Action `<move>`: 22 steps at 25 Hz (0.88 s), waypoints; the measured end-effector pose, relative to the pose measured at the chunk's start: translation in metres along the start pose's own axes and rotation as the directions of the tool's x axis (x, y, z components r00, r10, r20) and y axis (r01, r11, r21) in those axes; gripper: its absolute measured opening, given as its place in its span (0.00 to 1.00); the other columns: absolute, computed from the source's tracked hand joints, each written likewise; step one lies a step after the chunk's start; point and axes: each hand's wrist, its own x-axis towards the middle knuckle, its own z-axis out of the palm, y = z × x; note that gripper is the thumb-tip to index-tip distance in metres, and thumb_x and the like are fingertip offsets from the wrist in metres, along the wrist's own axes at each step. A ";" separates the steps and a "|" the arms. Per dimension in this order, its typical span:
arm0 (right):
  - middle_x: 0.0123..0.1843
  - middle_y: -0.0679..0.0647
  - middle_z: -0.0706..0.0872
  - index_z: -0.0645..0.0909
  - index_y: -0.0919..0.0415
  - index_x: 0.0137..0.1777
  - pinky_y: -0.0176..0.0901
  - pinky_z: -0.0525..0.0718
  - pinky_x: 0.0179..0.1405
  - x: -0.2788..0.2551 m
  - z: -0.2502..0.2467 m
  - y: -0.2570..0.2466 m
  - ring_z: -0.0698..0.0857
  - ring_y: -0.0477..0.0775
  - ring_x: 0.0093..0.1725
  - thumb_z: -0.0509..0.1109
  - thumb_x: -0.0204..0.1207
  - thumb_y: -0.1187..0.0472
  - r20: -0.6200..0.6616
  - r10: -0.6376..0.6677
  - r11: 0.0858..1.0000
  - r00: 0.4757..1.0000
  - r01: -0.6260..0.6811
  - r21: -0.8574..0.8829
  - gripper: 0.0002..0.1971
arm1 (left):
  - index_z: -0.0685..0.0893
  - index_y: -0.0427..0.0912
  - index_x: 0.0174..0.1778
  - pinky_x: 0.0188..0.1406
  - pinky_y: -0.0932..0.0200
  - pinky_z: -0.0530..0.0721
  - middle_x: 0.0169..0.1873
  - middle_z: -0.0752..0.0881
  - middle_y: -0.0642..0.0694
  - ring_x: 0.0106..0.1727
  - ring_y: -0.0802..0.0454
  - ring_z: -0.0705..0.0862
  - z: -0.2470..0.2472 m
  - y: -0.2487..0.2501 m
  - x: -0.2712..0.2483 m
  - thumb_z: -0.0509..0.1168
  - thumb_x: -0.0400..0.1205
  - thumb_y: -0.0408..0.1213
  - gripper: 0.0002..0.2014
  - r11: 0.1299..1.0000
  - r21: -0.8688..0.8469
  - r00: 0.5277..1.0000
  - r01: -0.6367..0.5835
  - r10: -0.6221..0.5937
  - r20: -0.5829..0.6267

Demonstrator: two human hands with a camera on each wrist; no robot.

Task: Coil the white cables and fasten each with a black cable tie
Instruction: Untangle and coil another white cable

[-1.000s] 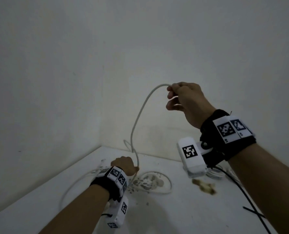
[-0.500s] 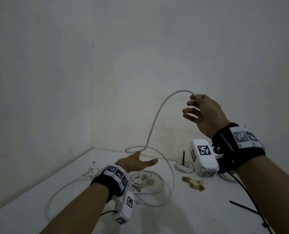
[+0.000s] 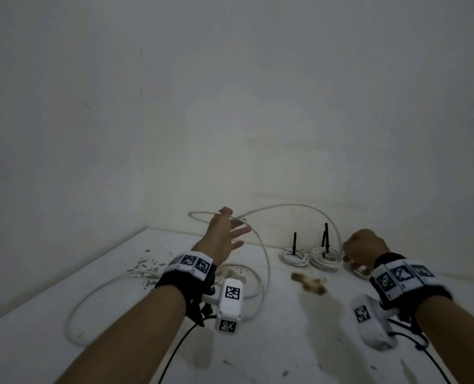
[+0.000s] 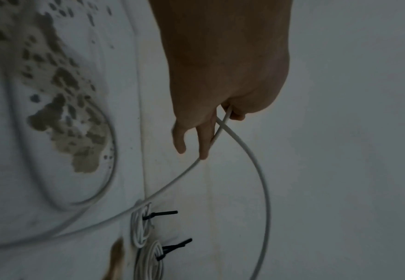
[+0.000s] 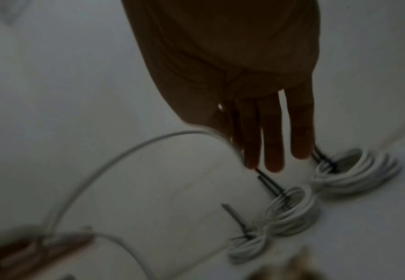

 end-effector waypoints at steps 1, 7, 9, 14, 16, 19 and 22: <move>0.62 0.68 0.84 0.76 0.68 0.58 0.48 0.78 0.45 0.002 0.002 0.006 0.84 0.64 0.50 0.65 0.83 0.60 0.061 0.002 0.945 0.998 0.018 -0.325 0.10 | 0.72 0.52 0.47 0.54 0.49 0.75 0.57 0.88 0.43 0.52 0.45 0.88 0.006 0.008 -0.004 0.49 0.90 0.50 0.11 0.996 0.074 0.999 -0.044 0.044 0.007; 0.60 0.58 0.84 0.80 0.59 0.66 0.51 0.78 0.58 -0.029 0.004 -0.051 0.82 0.58 0.58 0.63 0.86 0.55 0.067 -0.342 0.881 0.937 0.294 0.372 0.13 | 0.69 0.46 0.46 0.69 0.41 0.78 0.47 0.93 0.40 0.61 0.43 0.87 0.031 0.032 -0.026 0.43 0.91 0.52 0.17 0.908 0.384 0.948 -0.165 0.039 0.315; 0.62 0.56 0.86 0.80 0.56 0.68 0.59 0.81 0.66 -0.054 0.012 -0.074 0.83 0.58 0.63 0.59 0.87 0.49 0.170 -0.420 0.760 0.892 0.243 0.603 0.17 | 0.76 0.43 0.41 0.67 0.44 0.80 0.51 0.92 0.43 0.65 0.46 0.85 0.035 0.033 -0.031 0.43 0.90 0.56 0.26 0.901 0.395 0.938 -0.181 0.037 0.345; 0.55 0.61 0.91 0.87 0.62 0.48 0.64 0.85 0.64 -0.086 0.019 -0.091 0.89 0.60 0.54 0.57 0.86 0.45 0.253 -0.523 0.423 0.814 -0.010 0.906 0.24 | 0.82 0.43 0.42 0.59 0.49 0.85 0.46 0.89 0.47 0.53 0.50 0.87 0.020 0.033 -0.038 0.47 0.86 0.63 0.29 0.734 0.559 0.923 -0.386 0.301 0.241; 0.34 0.58 0.87 0.79 0.59 0.34 0.57 0.91 0.48 -0.089 0.018 -0.098 0.88 0.57 0.35 0.62 0.86 0.48 0.221 -0.522 0.407 0.824 0.013 0.913 0.21 | 0.77 0.45 0.34 0.52 0.50 0.84 0.34 0.84 0.47 0.41 0.49 0.85 0.007 0.033 -0.038 0.53 0.83 0.65 0.27 0.766 0.554 0.944 -0.325 0.232 0.233; 0.21 0.48 0.61 0.71 0.56 0.33 0.39 0.69 0.18 -0.078 0.006 -0.103 0.61 0.48 0.17 0.67 0.85 0.54 0.111 -0.398 0.522 0.911 0.125 0.843 0.18 | 0.69 0.49 0.32 0.31 0.57 0.75 0.24 0.66 0.51 0.24 0.53 0.67 -0.015 0.034 -0.039 0.68 0.80 0.57 0.20 0.880 0.449 0.947 -0.151 -0.001 0.321; 0.24 0.48 0.58 0.83 0.66 0.42 0.39 0.59 0.18 -0.056 -0.003 -0.095 0.57 0.48 0.21 0.73 0.81 0.54 0.102 -0.365 0.715 0.925 0.209 0.667 0.14 | 0.76 0.46 0.35 0.30 0.58 0.78 0.27 0.73 0.50 0.27 0.54 0.72 -0.042 0.033 -0.029 0.70 0.79 0.56 0.18 0.705 0.702 0.985 -0.101 -0.027 0.168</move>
